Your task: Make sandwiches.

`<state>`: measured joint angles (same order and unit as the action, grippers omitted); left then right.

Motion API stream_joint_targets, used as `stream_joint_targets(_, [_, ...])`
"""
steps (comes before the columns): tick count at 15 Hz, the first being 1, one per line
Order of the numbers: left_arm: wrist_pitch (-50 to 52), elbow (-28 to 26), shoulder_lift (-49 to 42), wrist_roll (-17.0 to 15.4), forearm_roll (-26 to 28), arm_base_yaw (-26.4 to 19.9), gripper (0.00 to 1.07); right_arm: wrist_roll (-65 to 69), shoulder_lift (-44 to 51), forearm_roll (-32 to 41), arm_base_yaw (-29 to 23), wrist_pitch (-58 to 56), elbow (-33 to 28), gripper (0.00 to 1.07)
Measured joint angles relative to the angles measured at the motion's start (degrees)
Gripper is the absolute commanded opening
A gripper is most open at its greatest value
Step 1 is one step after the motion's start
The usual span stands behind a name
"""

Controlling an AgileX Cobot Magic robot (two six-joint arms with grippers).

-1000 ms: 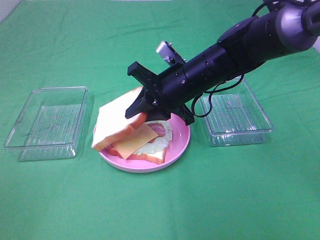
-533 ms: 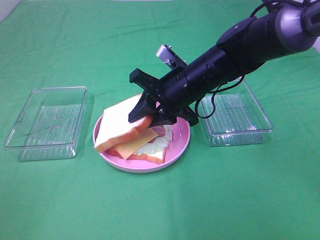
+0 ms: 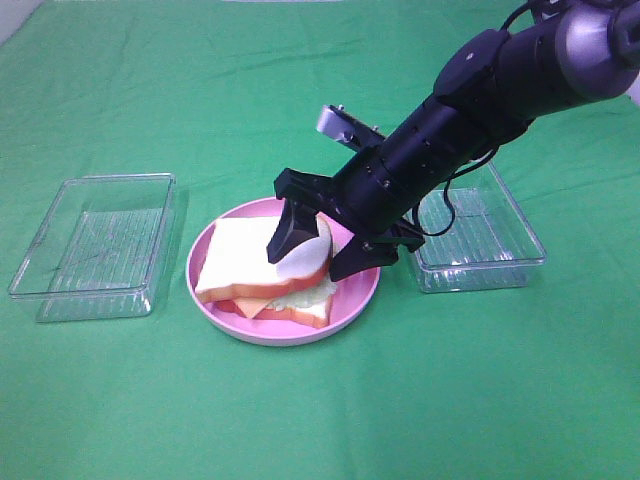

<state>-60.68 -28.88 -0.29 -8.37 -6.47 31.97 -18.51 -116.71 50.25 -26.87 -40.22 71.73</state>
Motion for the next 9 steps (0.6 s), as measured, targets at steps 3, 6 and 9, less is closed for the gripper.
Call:
stream_joint_targets(3, [0.0, 0.0, 0.0, 0.0, 0.0, 0.0, 0.76, 6.7, 3.67, -14.15, 0.0, -0.11, 0.0, 0.73])
stream_joint_targets(6, [0.0, 0.0, 0.0, 0.0, 0.0, 0.0, 0.76, 12.26, 11.17, -27.16, 0.0, -3.95, -0.06, 0.73])
stream_joint_targets(9, [0.0, 0.0, 0.0, 0.0, 0.06, 0.0, 0.76, 13.98, 17.3, -32.37, 0.0, -8.71, -0.17, 0.73])
